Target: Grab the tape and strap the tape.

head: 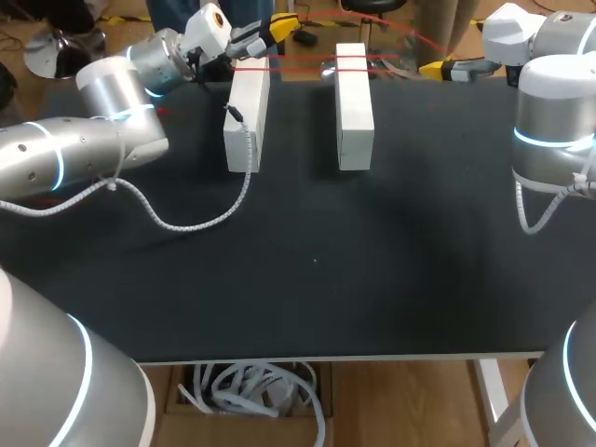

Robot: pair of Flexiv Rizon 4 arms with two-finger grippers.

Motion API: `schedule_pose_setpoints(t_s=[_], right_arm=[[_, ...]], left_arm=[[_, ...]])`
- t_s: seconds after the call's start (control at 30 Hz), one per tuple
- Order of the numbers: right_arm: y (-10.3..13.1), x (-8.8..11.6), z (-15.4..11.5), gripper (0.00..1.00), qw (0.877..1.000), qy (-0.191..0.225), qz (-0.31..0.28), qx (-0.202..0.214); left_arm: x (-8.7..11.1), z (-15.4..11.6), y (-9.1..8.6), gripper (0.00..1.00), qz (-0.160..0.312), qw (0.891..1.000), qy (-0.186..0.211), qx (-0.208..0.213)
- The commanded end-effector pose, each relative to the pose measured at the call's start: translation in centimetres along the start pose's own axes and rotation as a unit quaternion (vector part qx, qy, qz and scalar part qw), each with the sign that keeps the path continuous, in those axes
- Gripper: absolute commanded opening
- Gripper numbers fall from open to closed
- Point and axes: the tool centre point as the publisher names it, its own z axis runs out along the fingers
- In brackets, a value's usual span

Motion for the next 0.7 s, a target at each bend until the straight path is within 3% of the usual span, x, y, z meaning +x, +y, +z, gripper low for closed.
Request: schedule_pose_setpoints(t_s=[0.03,0.2,0.7], right_arm=[[0.00,0.00,-0.02,1.00,1.000,0.000,0.000,0.000],[0.00,0.00,-0.02,1.00,1.000,0.000,0.000,0.000],[0.00,0.00,-0.02,1.00,1.000,0.000,0.000,0.000]], left_arm=[[-0.03,-0.01,0.10,0.00,0.000,1.000,0.000,0.001],[0.09,0.20,-0.08,0.00,0.006,1.000,0.018,0.003],[0.09,0.20,-0.08,0.00,0.006,1.000,0.018,0.003]])
